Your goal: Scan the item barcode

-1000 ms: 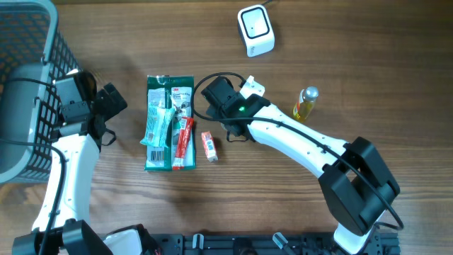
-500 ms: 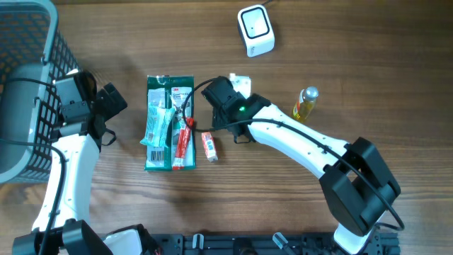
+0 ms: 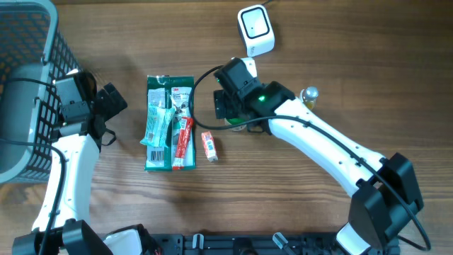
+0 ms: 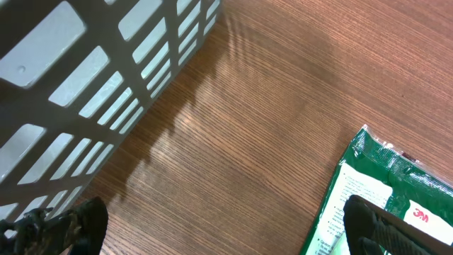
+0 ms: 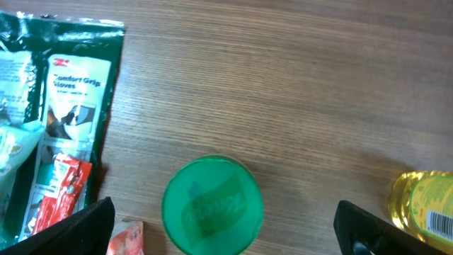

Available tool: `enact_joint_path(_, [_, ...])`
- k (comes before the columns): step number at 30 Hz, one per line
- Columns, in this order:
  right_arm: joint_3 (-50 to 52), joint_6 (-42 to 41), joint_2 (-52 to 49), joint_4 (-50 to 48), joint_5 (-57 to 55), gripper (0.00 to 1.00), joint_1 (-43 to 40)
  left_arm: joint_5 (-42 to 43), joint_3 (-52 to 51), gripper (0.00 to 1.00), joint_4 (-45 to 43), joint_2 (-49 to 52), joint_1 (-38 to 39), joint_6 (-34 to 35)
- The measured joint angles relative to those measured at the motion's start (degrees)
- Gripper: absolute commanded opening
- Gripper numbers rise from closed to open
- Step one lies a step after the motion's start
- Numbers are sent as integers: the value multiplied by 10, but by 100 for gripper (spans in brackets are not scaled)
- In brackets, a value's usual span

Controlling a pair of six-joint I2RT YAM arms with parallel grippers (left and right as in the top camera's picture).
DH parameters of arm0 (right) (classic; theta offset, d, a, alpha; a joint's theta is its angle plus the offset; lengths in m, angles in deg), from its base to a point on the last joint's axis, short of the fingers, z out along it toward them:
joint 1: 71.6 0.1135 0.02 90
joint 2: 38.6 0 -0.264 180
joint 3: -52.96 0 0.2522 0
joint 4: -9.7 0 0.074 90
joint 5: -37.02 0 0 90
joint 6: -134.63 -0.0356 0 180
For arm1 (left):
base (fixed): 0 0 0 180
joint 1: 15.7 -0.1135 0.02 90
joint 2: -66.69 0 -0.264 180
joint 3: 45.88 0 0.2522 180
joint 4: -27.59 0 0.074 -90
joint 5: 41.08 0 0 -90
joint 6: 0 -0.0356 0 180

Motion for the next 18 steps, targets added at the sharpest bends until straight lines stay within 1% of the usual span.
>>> enact_joint_path(3, [3,-10,0,-5,42,99,0,0,0,100,0,0,0,0])
enact_joint_path(5, [4,-10,-5,-5,50,96,0,0,0,100,0,0,0,0])
enact_joint_path(9, [5,-12,-45,-7,75,93,0,0,0,100,0,0,0,0])
enact_joint_path(13, [5,-13,-55,2,85,84,0,0,0,100,0,0,0,0])
enact_joint_path(14, [5,-14,-55,4,87,86,0,0,0,100,0,0,0,0])
enact_joint_path(15, [5,-14,-55,5,87,89,0,0,0,100,0,0,0,0])
enact_joint_path(16, [5,-14,-55,6,87,89,0,0,0,100,0,0,0,0])
enact_joint_path(18, [5,-14,-55,6,87,87,0,0,0,100,0,0,0,0])
